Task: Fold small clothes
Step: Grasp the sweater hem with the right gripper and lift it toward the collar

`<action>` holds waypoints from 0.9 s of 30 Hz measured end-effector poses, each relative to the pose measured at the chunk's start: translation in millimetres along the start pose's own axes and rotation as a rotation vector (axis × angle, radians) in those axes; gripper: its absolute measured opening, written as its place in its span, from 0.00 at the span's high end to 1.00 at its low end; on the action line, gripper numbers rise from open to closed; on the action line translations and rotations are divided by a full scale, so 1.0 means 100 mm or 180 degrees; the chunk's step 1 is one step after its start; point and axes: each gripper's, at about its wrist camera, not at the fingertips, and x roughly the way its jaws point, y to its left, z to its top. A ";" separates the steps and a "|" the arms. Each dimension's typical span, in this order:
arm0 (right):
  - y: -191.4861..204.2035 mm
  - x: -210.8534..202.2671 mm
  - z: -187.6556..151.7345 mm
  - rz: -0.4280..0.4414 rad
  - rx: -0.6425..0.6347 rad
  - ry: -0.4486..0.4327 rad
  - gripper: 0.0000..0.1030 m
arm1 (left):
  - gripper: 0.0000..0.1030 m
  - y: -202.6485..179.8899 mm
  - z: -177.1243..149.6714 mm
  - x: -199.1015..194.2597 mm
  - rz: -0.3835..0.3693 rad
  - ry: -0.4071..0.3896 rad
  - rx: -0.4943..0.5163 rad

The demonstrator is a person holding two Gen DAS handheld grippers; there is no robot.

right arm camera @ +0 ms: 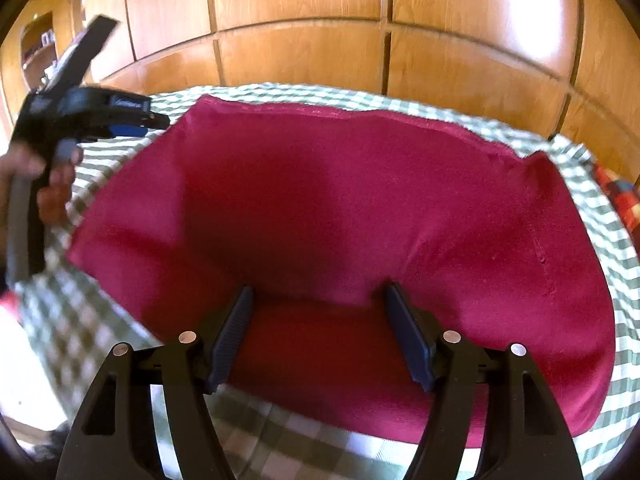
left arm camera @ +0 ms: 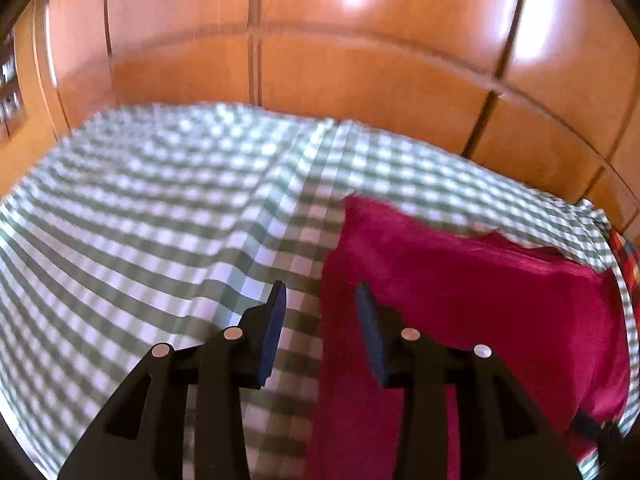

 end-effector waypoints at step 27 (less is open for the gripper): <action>-1.90 -0.06 -0.21 -0.0632 0.1717 -0.0114 0.47 | 0.49 -0.60 -0.53 0.01 -0.0066 0.0219 0.0536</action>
